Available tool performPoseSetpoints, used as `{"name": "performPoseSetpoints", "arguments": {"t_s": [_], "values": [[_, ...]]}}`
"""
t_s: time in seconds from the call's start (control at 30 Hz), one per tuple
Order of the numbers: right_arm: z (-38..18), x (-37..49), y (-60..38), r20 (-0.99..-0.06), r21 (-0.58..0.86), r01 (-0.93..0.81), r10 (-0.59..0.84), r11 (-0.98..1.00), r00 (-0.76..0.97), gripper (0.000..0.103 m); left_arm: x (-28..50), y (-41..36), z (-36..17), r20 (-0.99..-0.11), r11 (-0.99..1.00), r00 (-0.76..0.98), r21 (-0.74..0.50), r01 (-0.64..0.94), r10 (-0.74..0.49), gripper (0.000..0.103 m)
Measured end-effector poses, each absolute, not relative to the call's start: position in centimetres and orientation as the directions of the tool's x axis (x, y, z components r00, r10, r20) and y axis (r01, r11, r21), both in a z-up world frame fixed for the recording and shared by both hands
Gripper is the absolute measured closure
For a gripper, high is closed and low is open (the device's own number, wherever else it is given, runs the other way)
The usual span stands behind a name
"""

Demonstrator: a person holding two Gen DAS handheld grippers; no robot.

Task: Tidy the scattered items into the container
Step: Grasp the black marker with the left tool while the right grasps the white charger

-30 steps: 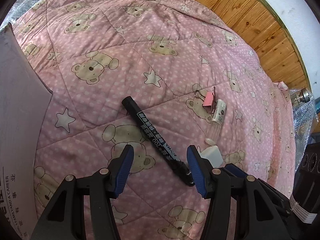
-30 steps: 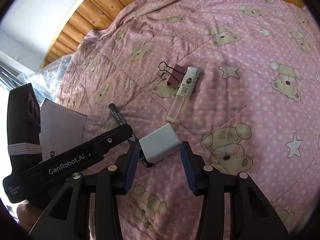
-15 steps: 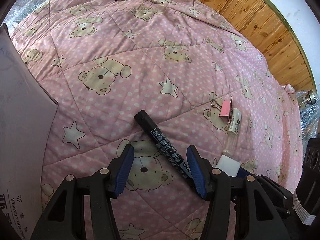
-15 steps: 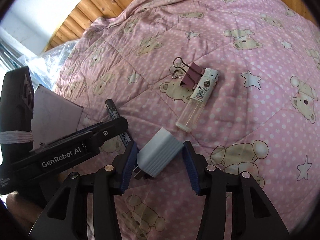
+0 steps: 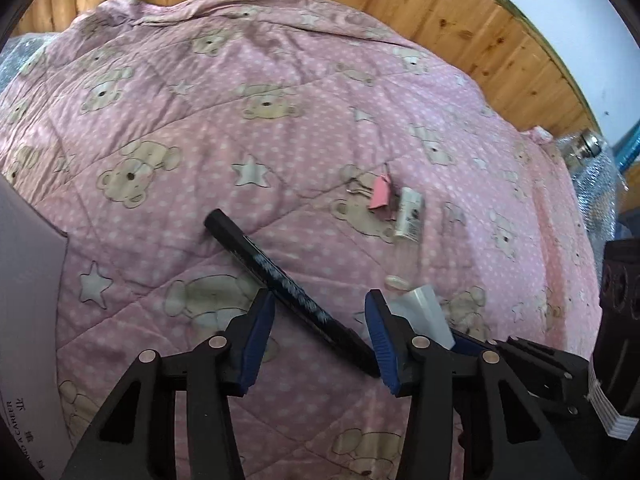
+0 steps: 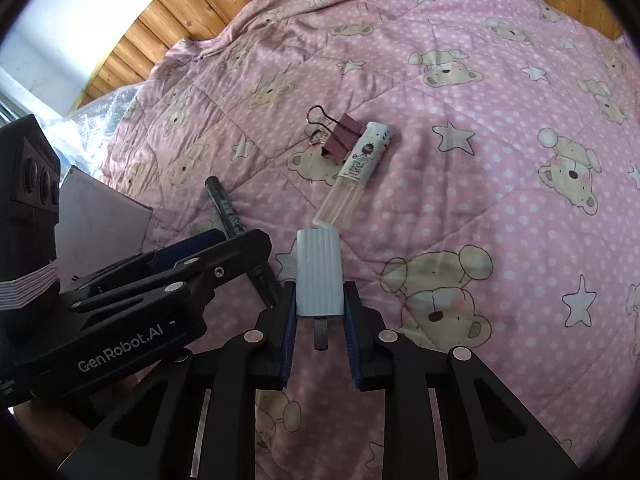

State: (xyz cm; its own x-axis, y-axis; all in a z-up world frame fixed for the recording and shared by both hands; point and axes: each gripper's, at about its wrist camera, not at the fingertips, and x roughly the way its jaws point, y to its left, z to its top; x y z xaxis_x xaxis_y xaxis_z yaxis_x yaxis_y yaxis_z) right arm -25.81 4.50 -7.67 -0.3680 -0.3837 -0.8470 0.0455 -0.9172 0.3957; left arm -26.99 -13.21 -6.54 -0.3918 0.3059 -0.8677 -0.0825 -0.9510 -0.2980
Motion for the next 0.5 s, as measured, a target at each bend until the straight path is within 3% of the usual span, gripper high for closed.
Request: {"name": "performPoseSetpoints", "arguments": {"t_s": [0.13,0.3,0.33,0.37,0.43,0.5], "values": [[-7.9,-25.7,4.8,-0.839,0.412,0.024,-0.390,-0.911,-0.379,0.075,-27.1,-13.9,-7.3,-0.882,-0.957,-0.386,-0.291,-0.003,0.270,0.053],[-7.9,-25.6,4.7,-0.841,0.407,0.024,-0.385,-0.913,-0.380,0.079,-27.6,-12.4,-7.3,-0.884,-0.973,-0.411,-0.229,-0.037,0.224,0.052],[-7.8,-25.5,4.6,-0.842,0.409,0.027,-0.388,-0.912,-0.375,0.079,-27.7,-12.2,-7.2,-0.883,-0.974,-0.414,-0.223,-0.049,0.223,0.057],[-7.7,-25.4,4.7,-0.842,0.409,0.027,-0.389,-0.912,-0.375,0.079,-27.6,-12.2,-7.2,-0.884,-0.975,-0.413,-0.215,-0.059,0.220,0.069],[-7.4,-25.1,5.0,-0.843,0.404,0.027,-0.384,-0.914,-0.376,0.079,-27.4,-12.5,-7.1,-0.885,-0.967,-0.390,-0.238,-0.087,0.253,0.079],[-7.5,-25.0,5.2,-0.844,0.408,0.024,-0.387,-0.913,-0.372,0.078,-26.6,-13.4,-6.6,-0.893,-0.975,-0.392,-0.206,-0.079,0.221,0.081]]}}
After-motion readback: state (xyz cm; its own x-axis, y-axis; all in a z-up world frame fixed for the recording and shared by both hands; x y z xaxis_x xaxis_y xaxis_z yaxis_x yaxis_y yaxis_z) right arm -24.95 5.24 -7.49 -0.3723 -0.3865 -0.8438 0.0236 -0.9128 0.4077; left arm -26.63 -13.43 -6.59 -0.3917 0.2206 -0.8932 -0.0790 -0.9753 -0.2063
